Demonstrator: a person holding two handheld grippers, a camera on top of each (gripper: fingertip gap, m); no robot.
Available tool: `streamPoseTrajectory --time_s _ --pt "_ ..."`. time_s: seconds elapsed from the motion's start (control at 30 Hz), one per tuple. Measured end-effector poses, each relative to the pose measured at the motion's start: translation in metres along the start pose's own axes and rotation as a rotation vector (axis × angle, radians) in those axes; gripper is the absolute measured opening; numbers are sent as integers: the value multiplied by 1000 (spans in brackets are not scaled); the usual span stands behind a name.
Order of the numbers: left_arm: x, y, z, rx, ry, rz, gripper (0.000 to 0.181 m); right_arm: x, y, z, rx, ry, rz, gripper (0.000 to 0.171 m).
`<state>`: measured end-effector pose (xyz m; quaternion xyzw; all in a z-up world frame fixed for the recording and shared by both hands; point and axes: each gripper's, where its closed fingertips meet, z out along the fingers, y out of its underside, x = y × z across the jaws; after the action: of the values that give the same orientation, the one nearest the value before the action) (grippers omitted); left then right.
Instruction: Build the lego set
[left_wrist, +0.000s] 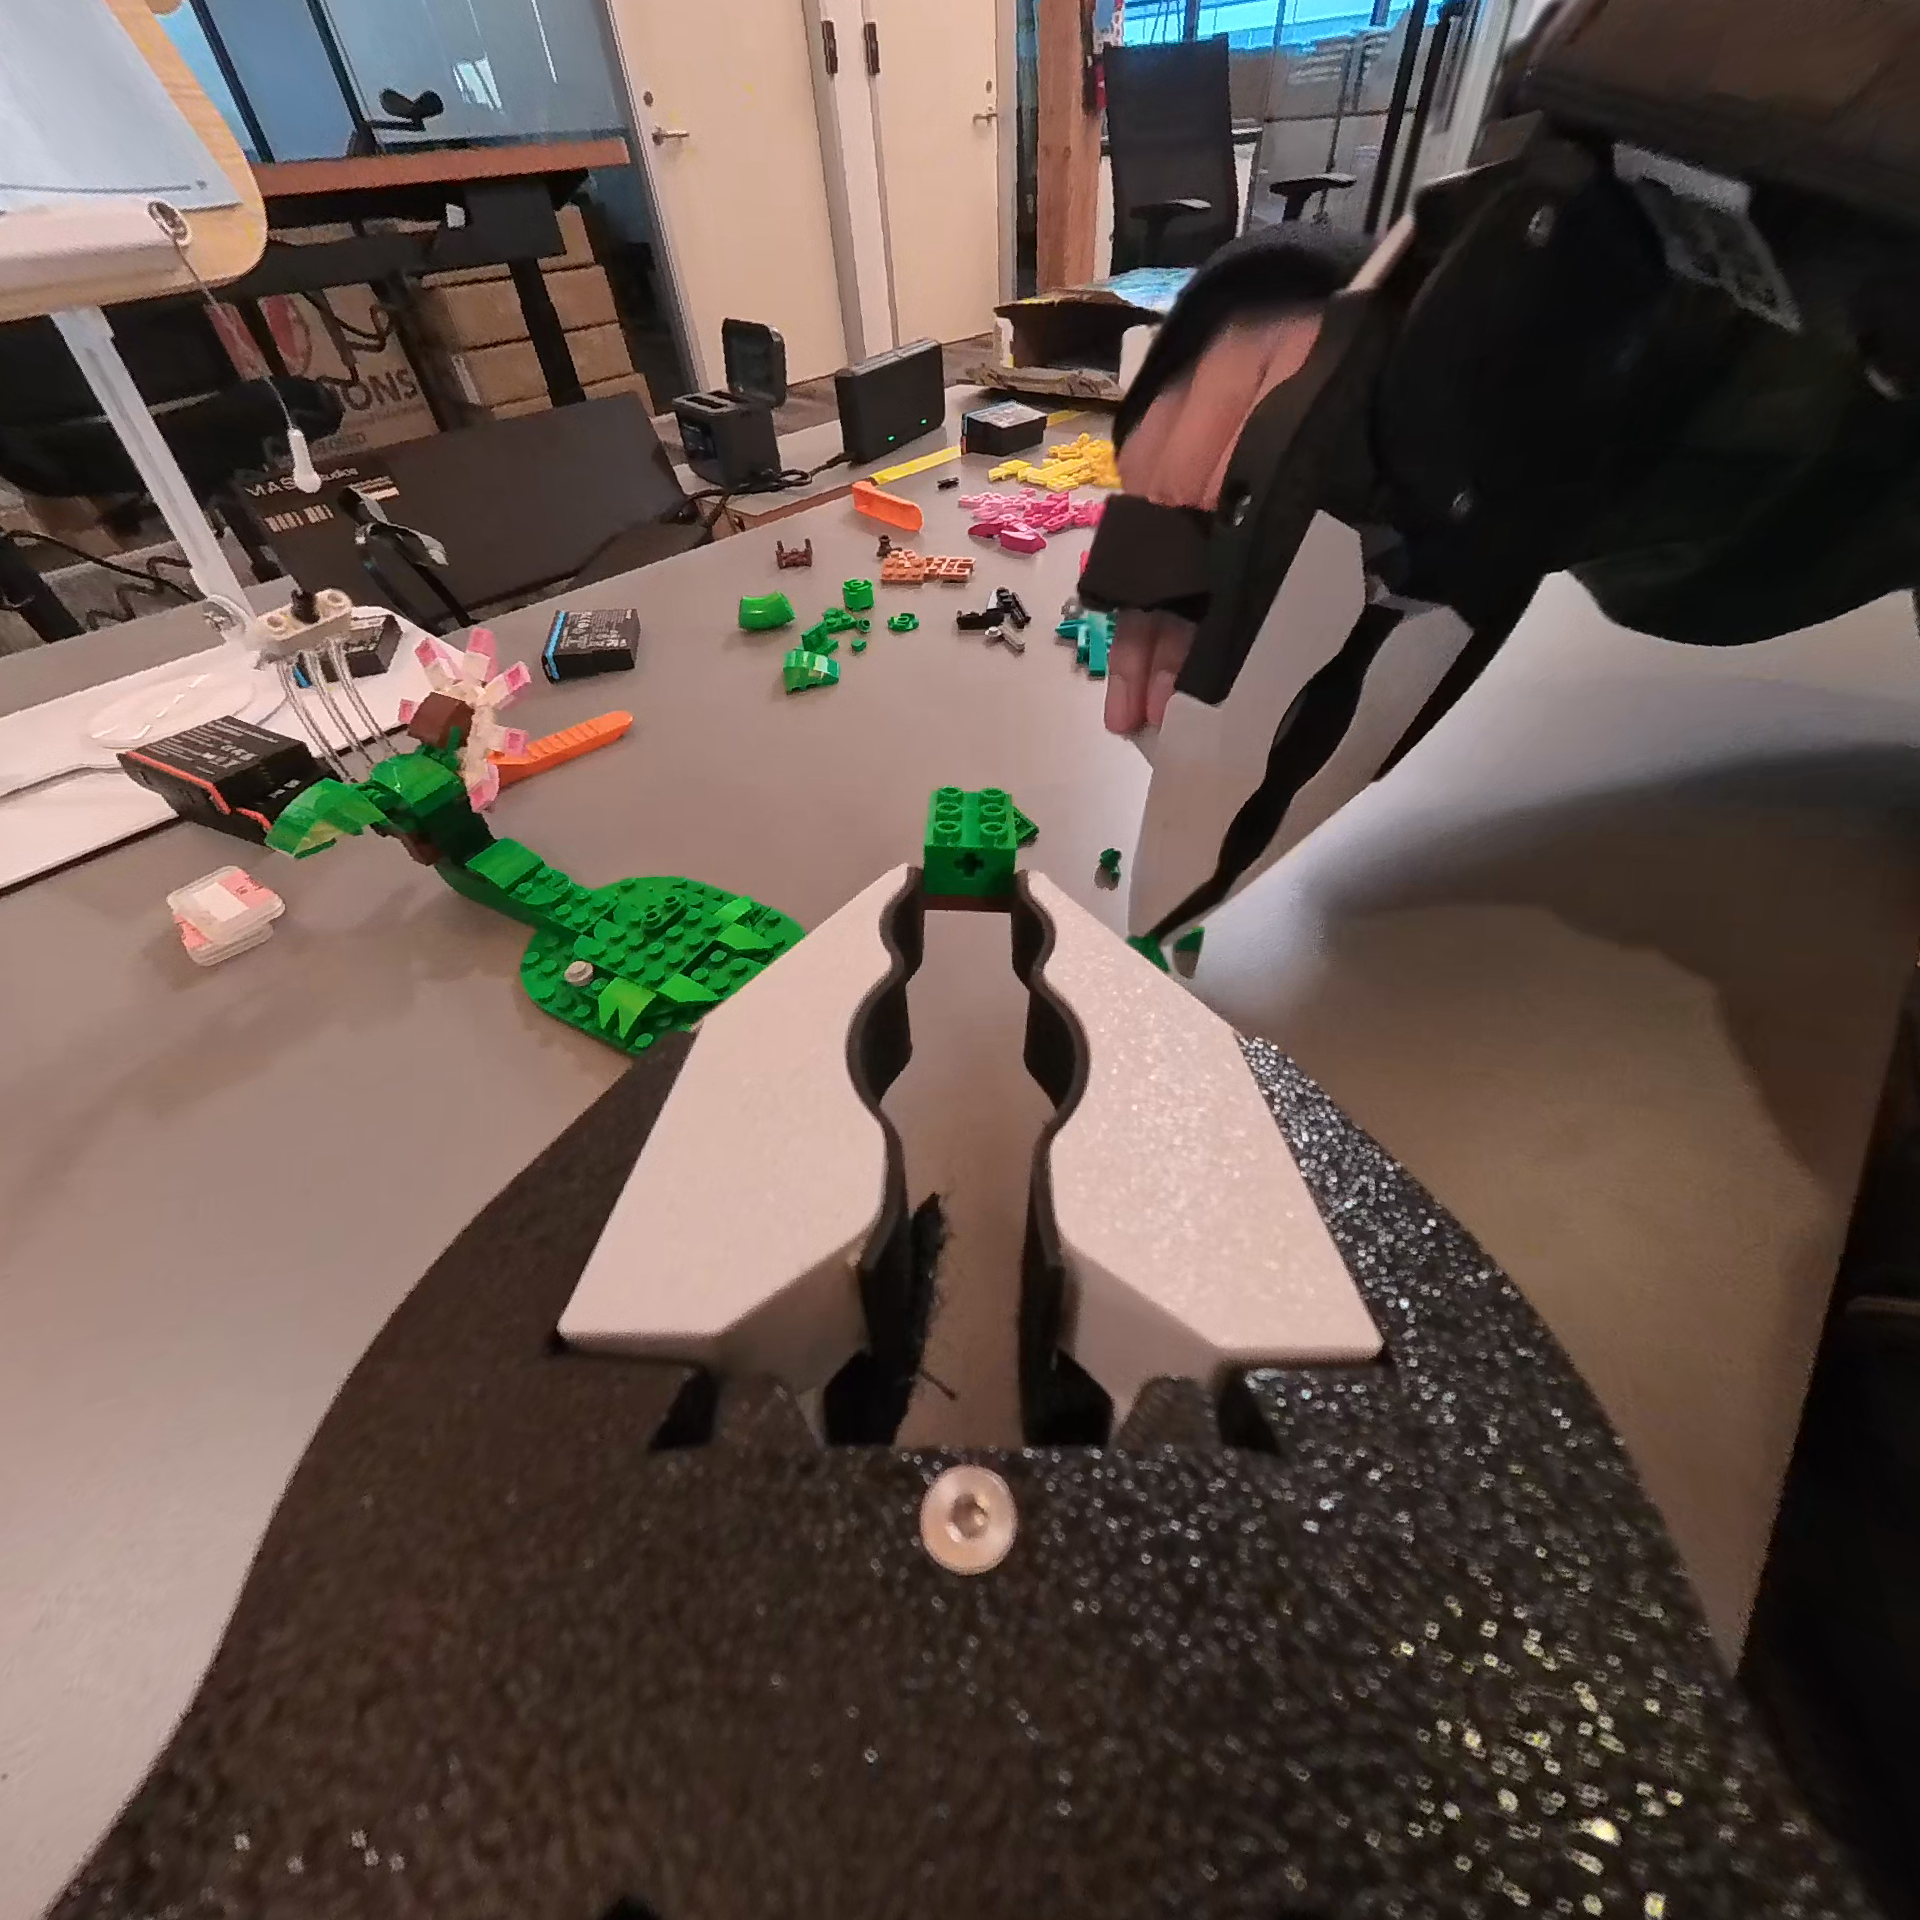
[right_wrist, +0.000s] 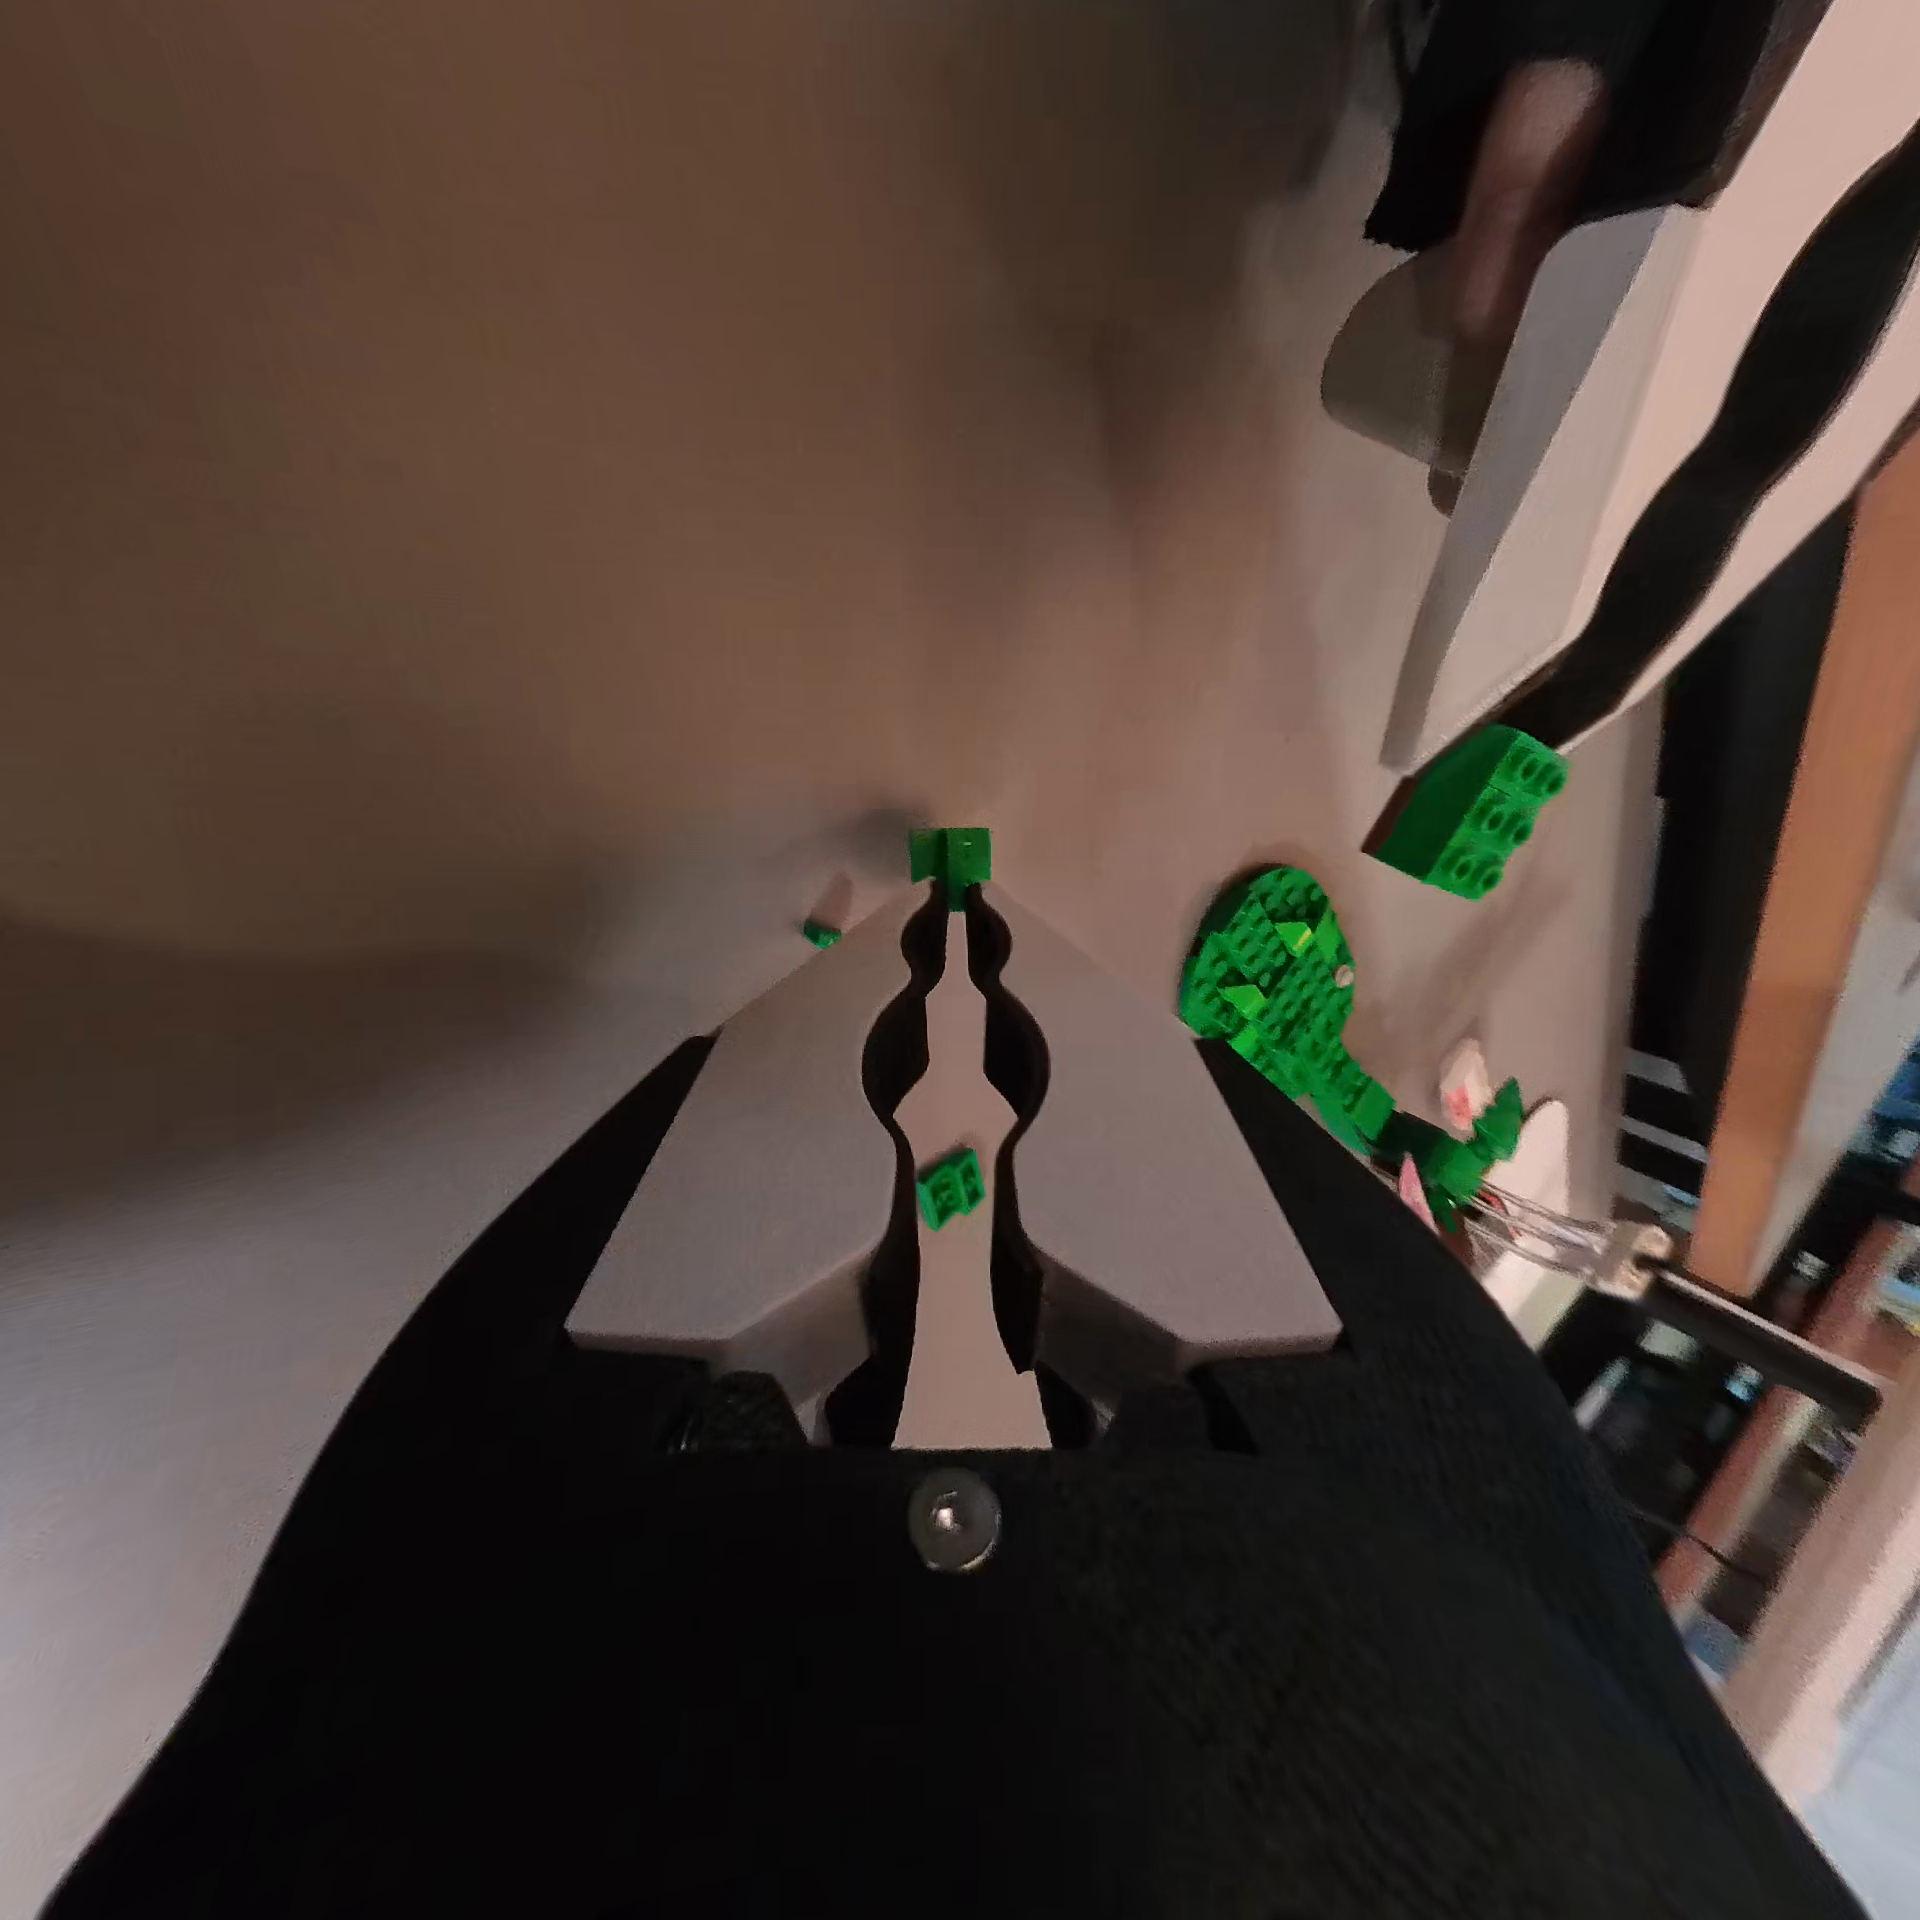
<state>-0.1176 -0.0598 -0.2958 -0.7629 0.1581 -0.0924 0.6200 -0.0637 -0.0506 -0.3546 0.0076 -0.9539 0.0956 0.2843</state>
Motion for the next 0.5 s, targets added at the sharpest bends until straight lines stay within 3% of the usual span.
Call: streamPoseTrajectory --time_s 0.3,0.5 --pt "-3 2 0 -8 -20 7 14 7 27 7 -269 136 310 1" --pt "-2 2 1 -12 -16 11 13 6 20 9 -241 71 776 1"
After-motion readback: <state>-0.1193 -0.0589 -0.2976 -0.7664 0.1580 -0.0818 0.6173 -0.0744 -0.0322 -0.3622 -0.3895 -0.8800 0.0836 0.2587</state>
